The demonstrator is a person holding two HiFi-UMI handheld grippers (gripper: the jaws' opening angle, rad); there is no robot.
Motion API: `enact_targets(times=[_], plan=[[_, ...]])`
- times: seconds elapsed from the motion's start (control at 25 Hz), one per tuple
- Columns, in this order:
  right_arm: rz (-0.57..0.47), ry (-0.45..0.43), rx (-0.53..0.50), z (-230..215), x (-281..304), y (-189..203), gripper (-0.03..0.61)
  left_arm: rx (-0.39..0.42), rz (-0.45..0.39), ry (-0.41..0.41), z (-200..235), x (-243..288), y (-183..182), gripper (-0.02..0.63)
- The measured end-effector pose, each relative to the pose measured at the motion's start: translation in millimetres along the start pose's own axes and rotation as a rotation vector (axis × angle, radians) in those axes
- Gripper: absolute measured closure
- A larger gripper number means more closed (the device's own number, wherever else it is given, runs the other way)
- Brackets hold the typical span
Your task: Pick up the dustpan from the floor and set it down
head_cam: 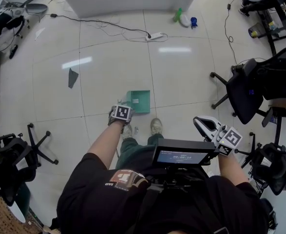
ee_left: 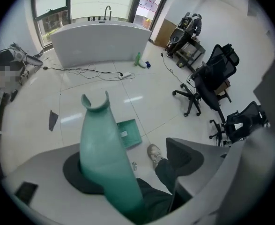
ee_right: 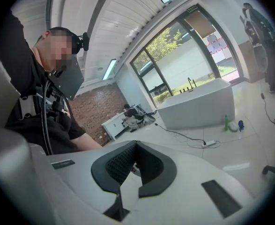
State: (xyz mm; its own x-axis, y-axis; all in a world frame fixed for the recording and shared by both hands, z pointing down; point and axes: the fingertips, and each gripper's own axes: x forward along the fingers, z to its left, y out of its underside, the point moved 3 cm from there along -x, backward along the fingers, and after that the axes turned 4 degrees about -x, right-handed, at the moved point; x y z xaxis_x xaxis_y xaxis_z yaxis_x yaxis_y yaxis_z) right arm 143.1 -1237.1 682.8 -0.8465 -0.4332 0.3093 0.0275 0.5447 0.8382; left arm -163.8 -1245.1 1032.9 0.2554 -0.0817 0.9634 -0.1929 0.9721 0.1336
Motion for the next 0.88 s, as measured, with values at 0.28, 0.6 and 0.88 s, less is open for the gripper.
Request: enact_targets(times=[0.28,0.6,0.88], plan=[[-0.016,0.006,0.011,-15.1,-12.6,-8.3,0.568,0.054,-0.071,-0.084,-7.1,-8.4,-20.3,0.184],[-0.053,-0.017,0.006,-28.1,-28.9,-28.5,0.567,-0.077,-0.142,-0.029,-33.3,-38.7,-26.8,0.184],[-0.121,-0.033,-0.036,-19.2,-71.6,-71.7,0.567,-0.095,-0.316,0.067,-73.8,-128.0,-37.9,0.183]])
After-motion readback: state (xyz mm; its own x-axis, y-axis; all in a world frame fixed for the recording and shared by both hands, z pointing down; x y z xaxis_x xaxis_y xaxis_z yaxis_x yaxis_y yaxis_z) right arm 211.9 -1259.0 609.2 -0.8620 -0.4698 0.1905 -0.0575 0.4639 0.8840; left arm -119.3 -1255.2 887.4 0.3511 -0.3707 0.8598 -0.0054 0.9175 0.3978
